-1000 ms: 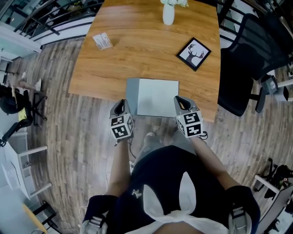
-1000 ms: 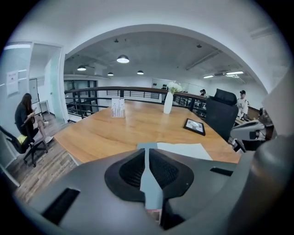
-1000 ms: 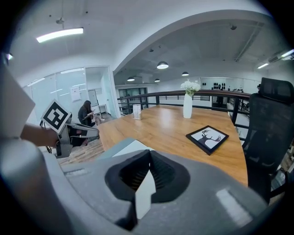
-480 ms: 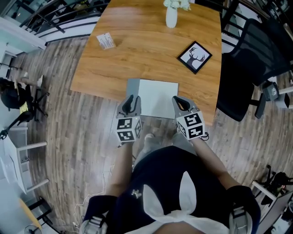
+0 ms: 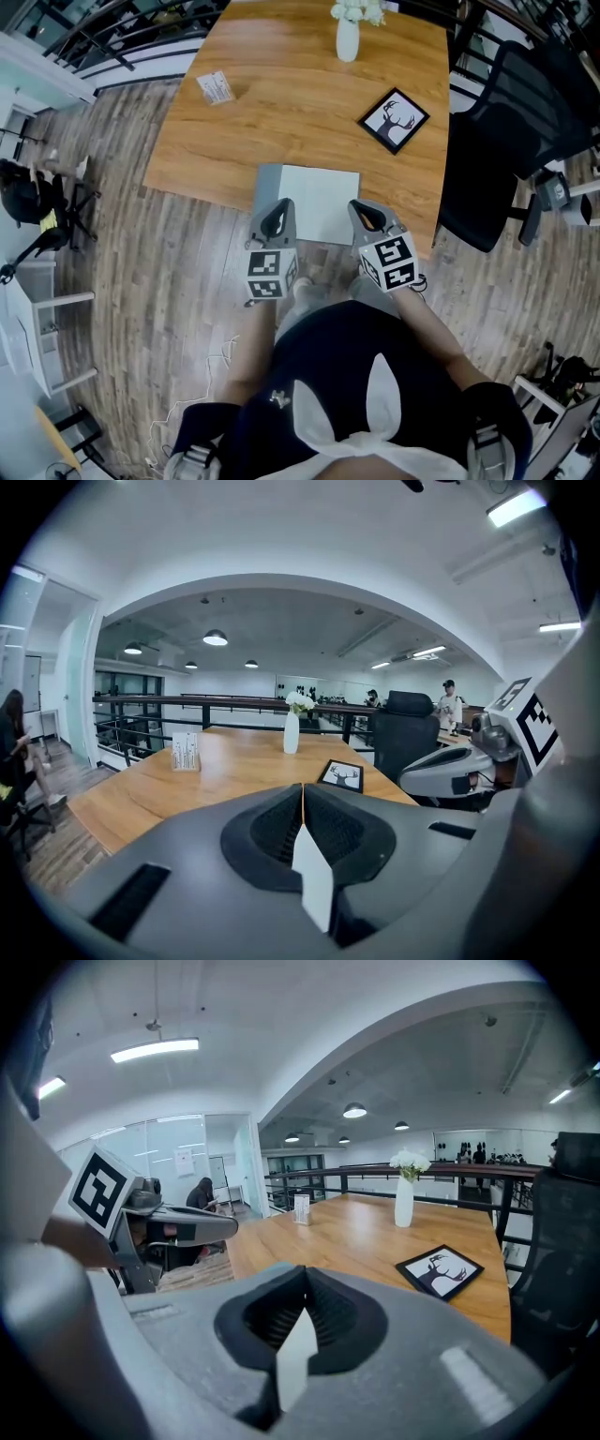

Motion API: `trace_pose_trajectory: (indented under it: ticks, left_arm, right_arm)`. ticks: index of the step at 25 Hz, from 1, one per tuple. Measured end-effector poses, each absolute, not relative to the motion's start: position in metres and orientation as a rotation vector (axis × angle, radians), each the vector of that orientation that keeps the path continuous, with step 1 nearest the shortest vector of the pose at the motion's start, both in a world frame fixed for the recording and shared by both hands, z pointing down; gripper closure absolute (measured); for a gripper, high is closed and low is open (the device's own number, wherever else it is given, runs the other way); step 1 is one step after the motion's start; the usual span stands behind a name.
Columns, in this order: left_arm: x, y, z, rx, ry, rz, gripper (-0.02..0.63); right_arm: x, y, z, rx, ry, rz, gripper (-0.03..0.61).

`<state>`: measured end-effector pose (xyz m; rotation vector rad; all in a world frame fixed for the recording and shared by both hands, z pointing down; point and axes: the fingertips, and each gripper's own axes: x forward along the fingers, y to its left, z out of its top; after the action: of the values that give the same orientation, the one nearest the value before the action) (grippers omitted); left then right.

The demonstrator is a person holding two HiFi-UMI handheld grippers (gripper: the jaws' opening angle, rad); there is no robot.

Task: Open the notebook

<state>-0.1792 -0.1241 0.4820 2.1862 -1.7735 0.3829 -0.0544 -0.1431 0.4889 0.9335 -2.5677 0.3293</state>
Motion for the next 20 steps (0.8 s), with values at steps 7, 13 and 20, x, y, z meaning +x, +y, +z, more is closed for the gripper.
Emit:
trace_pose_trajectory:
  ticks: [7, 13, 20]
  left_arm:
    - [-0.163, -0.119, 0.474, 2.228, -1.742, 0.356, 0.597]
    - [-0.154, -0.110, 0.472, 2.244, -1.726, 0.351, 0.598]
    - [-0.150, -0.100, 0.474, 2.237, -1.707, 0.336, 0.598]
  right_arm:
    - [-0.049, -0.135, 0.481, 0.915, -2.592, 0.290, 0.583]
    - [-0.046, -0.126, 0.476, 0.908, -2.599, 0.268, 0.583]
    - [-0.044, -0.119, 0.475, 0.901, -2.603, 0.262, 0.583]
